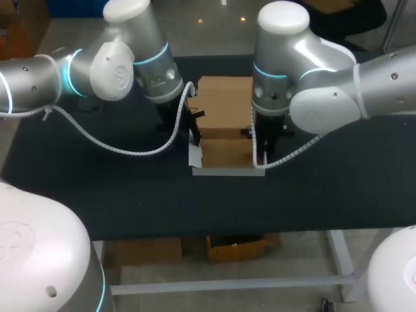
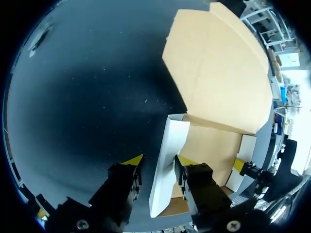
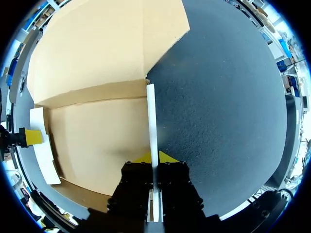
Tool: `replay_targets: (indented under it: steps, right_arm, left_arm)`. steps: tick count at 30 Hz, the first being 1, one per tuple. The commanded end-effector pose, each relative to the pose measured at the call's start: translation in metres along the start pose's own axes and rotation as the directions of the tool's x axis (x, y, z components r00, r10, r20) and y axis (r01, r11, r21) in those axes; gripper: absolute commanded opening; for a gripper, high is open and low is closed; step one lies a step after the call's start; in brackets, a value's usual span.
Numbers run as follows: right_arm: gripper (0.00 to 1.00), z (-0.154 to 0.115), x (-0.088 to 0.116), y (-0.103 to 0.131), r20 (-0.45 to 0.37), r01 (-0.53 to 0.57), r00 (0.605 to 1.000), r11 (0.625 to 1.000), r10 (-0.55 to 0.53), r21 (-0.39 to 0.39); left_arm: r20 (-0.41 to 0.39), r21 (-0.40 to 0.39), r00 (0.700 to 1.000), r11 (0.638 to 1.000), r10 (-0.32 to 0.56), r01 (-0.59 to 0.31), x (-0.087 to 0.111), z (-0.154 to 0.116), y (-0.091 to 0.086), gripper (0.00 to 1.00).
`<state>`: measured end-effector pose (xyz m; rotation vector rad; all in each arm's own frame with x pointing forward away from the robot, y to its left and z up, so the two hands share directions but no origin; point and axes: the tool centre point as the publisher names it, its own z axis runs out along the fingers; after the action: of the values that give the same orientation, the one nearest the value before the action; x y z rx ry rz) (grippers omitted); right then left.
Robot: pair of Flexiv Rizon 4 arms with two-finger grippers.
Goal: Assemble the packaging by folding the flat box into shape, placing the metal phone stand inside, and closing the box properly
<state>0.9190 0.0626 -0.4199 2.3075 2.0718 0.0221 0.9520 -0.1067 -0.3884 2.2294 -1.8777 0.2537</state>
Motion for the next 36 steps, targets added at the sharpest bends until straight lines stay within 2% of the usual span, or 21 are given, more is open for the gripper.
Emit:
replay_targets:
  steps: [1,4,11,16,36]
  right_arm:
    - [0.00,0.000,-0.003,0.001,0.003,-0.001,1.000,1.000,0.001,0.004]
    - [0.00,0.000,-0.003,0.001,0.003,-0.001,1.000,1.000,0.001,0.004]
    - [0.00,0.000,-0.003,0.001,0.003,-0.001,1.000,1.000,0.001,0.004]
    - [0.00,0.000,-0.003,0.001,0.003,-0.001,1.000,1.000,0.001,0.004]
    - [0.00,0.000,-0.003,0.001,0.003,-0.001,1.000,1.000,0.001,0.004]
  left_arm:
    - [-0.069,-0.047,0.998,0.999,0.001,-0.004,-0.007,-0.002,-0.008,0.39]
    - [-0.127,-0.079,0.992,0.997,0.003,-0.013,-0.008,-0.006,-0.008,0.39]
    - [-0.166,-0.080,0.986,0.996,0.015,-0.029,-0.007,-0.015,-0.002,0.40]
    - [-0.229,-0.120,0.973,0.992,0.009,-0.038,-0.009,-0.019,0.001,0.41]
    - [-0.220,-0.126,0.975,0.990,0.040,-0.069,0.007,-0.018,0.017,0.41]
